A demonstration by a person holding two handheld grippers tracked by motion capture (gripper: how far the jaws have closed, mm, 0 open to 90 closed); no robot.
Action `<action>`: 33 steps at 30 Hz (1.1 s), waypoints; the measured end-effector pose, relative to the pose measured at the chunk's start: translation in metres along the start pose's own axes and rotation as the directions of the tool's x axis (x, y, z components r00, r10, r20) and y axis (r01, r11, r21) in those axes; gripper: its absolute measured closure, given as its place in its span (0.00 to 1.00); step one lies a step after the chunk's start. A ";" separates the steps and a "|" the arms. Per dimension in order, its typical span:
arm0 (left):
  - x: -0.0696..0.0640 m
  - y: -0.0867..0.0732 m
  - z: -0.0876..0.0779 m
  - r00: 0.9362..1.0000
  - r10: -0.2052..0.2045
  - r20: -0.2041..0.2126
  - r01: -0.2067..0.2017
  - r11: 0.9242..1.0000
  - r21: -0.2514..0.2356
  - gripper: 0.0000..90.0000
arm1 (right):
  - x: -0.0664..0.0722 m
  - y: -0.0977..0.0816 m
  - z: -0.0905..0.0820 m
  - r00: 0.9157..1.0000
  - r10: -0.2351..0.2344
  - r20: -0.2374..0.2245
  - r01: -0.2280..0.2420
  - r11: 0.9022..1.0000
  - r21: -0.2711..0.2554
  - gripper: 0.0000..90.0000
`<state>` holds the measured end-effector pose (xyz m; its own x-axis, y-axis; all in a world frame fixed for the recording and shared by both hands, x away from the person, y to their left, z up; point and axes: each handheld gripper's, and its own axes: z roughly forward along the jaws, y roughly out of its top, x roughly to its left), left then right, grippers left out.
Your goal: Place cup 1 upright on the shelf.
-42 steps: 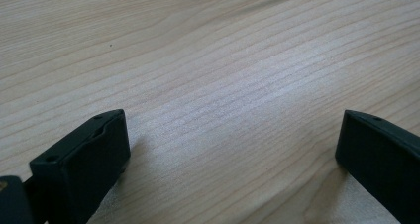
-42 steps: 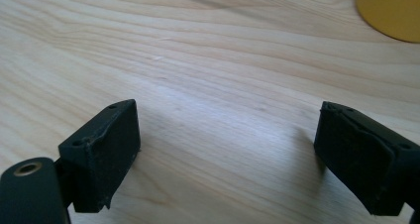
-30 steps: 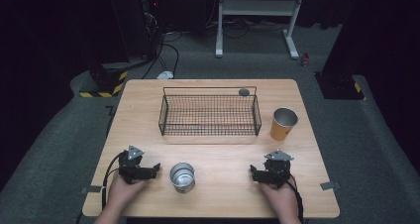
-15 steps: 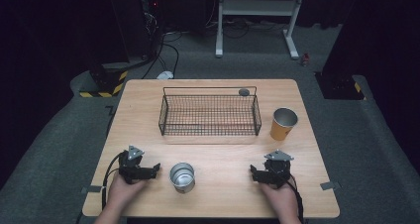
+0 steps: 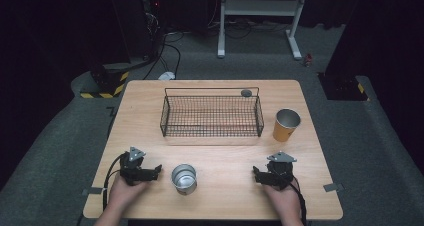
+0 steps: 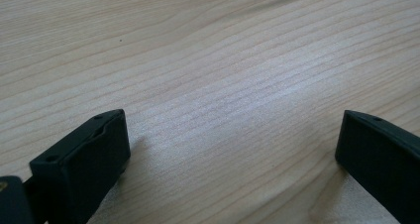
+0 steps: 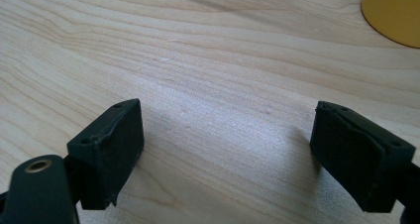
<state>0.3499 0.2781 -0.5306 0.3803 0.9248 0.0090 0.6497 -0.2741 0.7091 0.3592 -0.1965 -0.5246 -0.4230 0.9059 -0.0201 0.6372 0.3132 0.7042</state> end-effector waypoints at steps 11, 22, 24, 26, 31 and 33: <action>0.000 0.000 0.000 1.000 -0.001 -0.001 0.001 1.000 0.000 0.01 | -0.002 0.002 -0.006 1.000 0.004 0.002 -0.004 1.000 -0.028 0.16; 0.000 0.000 0.000 1.000 -0.006 -0.005 0.006 1.000 0.000 0.01 | -0.004 0.006 -0.015 1.000 -0.011 0.005 0.011 0.996 -0.091 0.23; -0.001 0.000 0.000 1.000 -0.011 -0.007 0.011 1.000 -0.001 0.01 | -0.004 0.007 -0.017 1.000 -0.011 -0.004 0.011 0.995 -0.098 0.26; -0.001 0.000 0.000 1.000 -0.012 -0.007 0.012 1.000 -0.001 0.01 | -0.004 0.008 -0.019 1.000 -0.020 -0.006 0.019 0.994 -0.111 0.27; -0.001 0.000 0.000 1.000 -0.012 -0.007 0.012 1.000 -0.001 0.01 | -0.005 0.010 -0.022 1.000 -0.011 -0.004 0.011 0.993 -0.120 0.29; -0.001 0.000 0.000 1.000 -0.012 -0.008 0.012 1.000 0.000 0.01 | -0.006 0.011 -0.023 1.000 -0.015 -0.002 0.015 0.992 -0.122 0.32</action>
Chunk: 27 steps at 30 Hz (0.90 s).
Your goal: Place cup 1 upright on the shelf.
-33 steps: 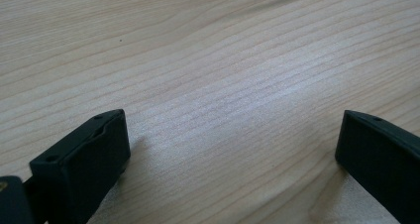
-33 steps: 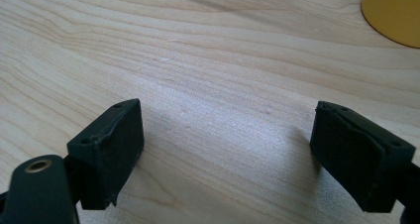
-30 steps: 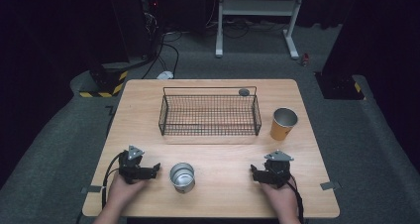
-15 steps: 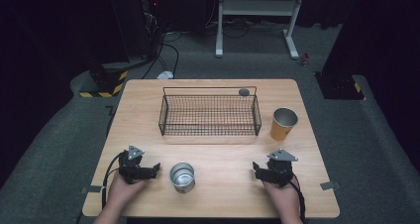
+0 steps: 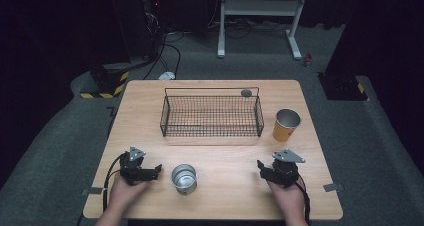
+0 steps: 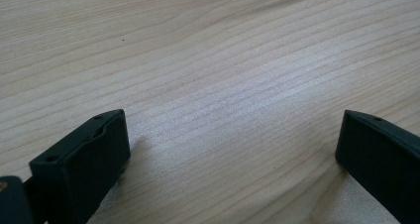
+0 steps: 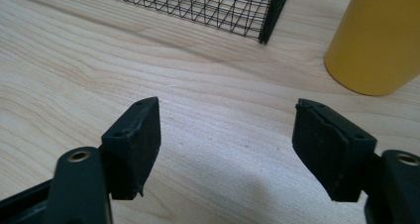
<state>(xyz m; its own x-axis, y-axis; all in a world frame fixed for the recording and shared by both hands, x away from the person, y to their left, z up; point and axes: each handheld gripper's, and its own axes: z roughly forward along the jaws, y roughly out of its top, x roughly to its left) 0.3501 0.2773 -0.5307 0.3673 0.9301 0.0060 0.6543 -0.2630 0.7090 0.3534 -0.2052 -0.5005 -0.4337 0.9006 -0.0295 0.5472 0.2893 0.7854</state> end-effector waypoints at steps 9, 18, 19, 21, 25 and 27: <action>0.000 0.000 0.000 1.000 -0.007 -0.002 0.007 1.000 0.001 0.00 | -0.004 0.002 -0.006 1.000 0.017 -0.006 -0.017 1.000 -0.025 0.35; 0.000 0.000 0.001 1.000 -0.006 -0.004 0.006 1.000 -0.003 0.01 | -0.008 0.002 -0.008 1.000 0.011 -0.029 -0.013 0.999 -0.052 0.34; 0.000 0.000 0.001 1.000 -0.007 -0.005 0.007 1.000 -0.003 0.01 | -0.008 0.002 -0.008 1.000 0.009 -0.029 -0.010 0.998 -0.055 0.35; 0.000 0.000 0.000 1.000 -0.004 -0.007 0.004 1.000 -0.003 0.01 | -0.009 0.002 -0.008 1.000 -0.006 -0.020 0.005 0.998 -0.059 0.36; 0.000 0.000 0.000 1.000 -0.004 -0.007 0.004 1.000 -0.003 0.01 | -0.012 0.002 -0.007 1.000 -0.008 -0.017 0.007 0.999 -0.054 0.36; 0.000 0.000 0.000 1.000 -0.003 -0.006 0.003 1.000 -0.001 0.01 | -0.013 0.002 -0.007 1.000 -0.001 -0.010 0.001 0.999 -0.053 0.36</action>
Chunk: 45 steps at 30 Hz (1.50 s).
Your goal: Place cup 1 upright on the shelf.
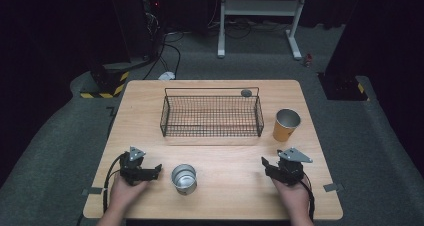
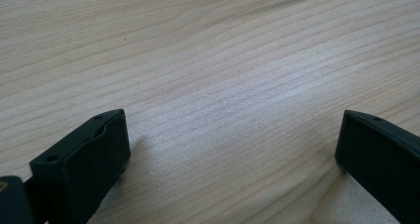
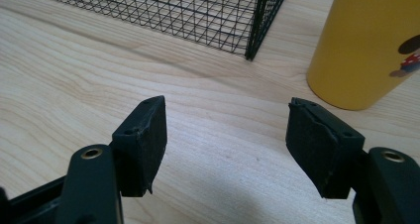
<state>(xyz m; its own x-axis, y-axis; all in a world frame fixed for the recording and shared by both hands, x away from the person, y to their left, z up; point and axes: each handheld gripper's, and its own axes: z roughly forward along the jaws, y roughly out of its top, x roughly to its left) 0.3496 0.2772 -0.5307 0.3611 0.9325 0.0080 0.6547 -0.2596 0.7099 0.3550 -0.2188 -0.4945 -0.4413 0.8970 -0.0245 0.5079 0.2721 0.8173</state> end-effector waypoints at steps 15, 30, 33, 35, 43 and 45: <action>0.000 0.000 0.000 1.000 -0.002 -0.005 0.002 1.000 -0.001 0.01 | -0.008 -0.001 0.001 0.999 0.007 0.042 -0.006 1.000 -0.019 0.33; -0.001 0.000 0.000 1.000 -0.008 -0.007 0.008 1.000 -0.001 0.00 | -0.024 0.005 0.000 0.997 0.003 0.077 0.002 0.998 -0.059 0.27; 0.000 0.000 0.000 0.999 -0.027 -0.025 0.027 1.000 0.000 0.00 | -0.026 0.007 0.000 0.995 -0.008 0.094 0.013 0.998 -0.054 0.27; 0.001 0.000 0.000 0.999 -0.023 -0.030 0.023 1.000 0.000 0.00 | -0.029 0.008 0.000 0.996 -0.003 0.093 0.009 0.998 -0.062 0.27; 0.000 0.000 0.000 0.999 -0.030 -0.029 0.030 1.000 0.000 0.00 | -0.039 0.011 -0.001 0.994 0.016 0.109 -0.007 0.997 -0.082 0.23; 0.000 0.000 0.000 0.999 -0.030 -0.029 0.030 1.000 0.000 0.00 | -0.043 0.012 -0.002 0.993 0.027 0.119 -0.017 0.996 -0.085 0.21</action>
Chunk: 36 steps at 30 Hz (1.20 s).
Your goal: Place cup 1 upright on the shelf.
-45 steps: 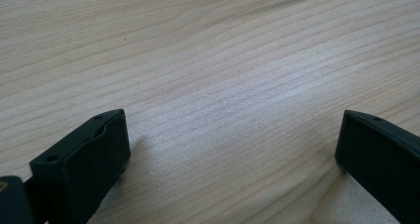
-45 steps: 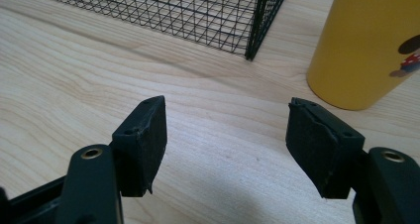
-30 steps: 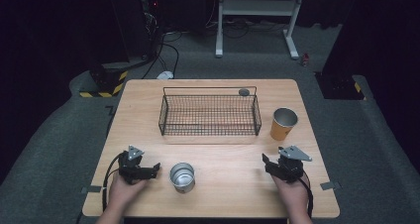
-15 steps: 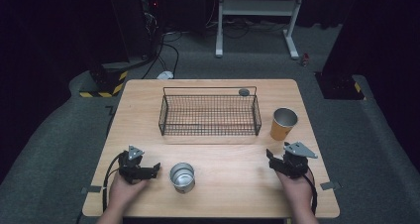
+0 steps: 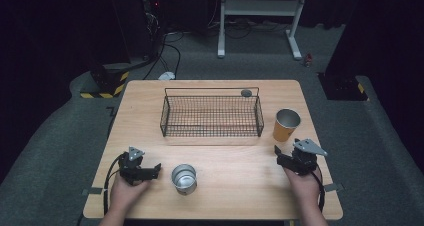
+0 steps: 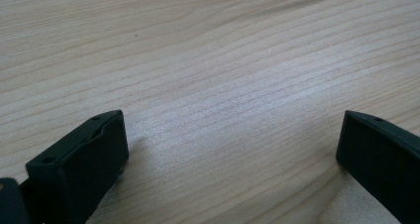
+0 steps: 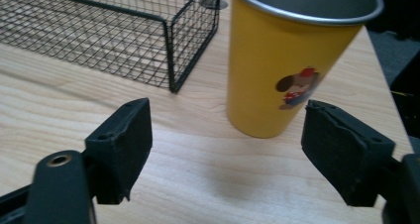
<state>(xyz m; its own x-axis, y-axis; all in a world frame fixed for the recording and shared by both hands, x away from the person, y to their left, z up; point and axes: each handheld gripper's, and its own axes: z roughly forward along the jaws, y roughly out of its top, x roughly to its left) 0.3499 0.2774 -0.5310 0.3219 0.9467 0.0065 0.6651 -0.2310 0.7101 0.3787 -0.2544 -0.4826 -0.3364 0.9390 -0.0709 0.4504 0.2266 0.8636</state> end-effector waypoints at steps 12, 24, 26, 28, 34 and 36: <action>0.000 0.001 0.001 1.000 -0.002 0.000 0.002 1.000 0.002 0.00 | -0.020 0.001 0.003 0.999 0.028 0.045 -0.027 0.999 -0.020 0.10; 0.000 0.001 0.001 1.000 0.000 0.002 0.000 1.000 0.002 0.00 | -0.027 0.008 0.014 0.998 0.044 0.049 -0.042 0.999 -0.033 0.10; 0.000 0.001 0.001 1.000 -0.001 0.002 0.001 1.000 0.002 0.00 | -0.027 0.010 0.018 0.998 0.033 0.056 -0.031 0.999 -0.032 0.10; 0.000 0.001 0.001 1.000 -0.003 0.003 0.003 1.000 0.002 0.00 | -0.028 0.012 0.022 0.998 0.039 0.049 -0.038 0.999 -0.032 0.10; 0.000 0.001 0.001 1.000 -0.002 0.002 0.002 1.000 0.002 0.00 | -0.031 0.017 0.034 0.997 0.051 0.054 -0.050 0.998 -0.026 0.10; 0.000 0.001 0.001 1.000 0.000 0.001 0.000 1.000 0.002 0.00 | -0.032 0.019 0.038 0.997 0.041 0.059 -0.040 0.999 -0.025 0.10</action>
<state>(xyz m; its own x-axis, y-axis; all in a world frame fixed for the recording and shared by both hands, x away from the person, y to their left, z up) 0.3507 0.2769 -0.5308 0.3227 0.9465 0.0052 0.6664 -0.2311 0.7088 0.4293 -0.2706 -0.4830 -0.2683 0.9612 -0.0643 0.4425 0.1822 0.8781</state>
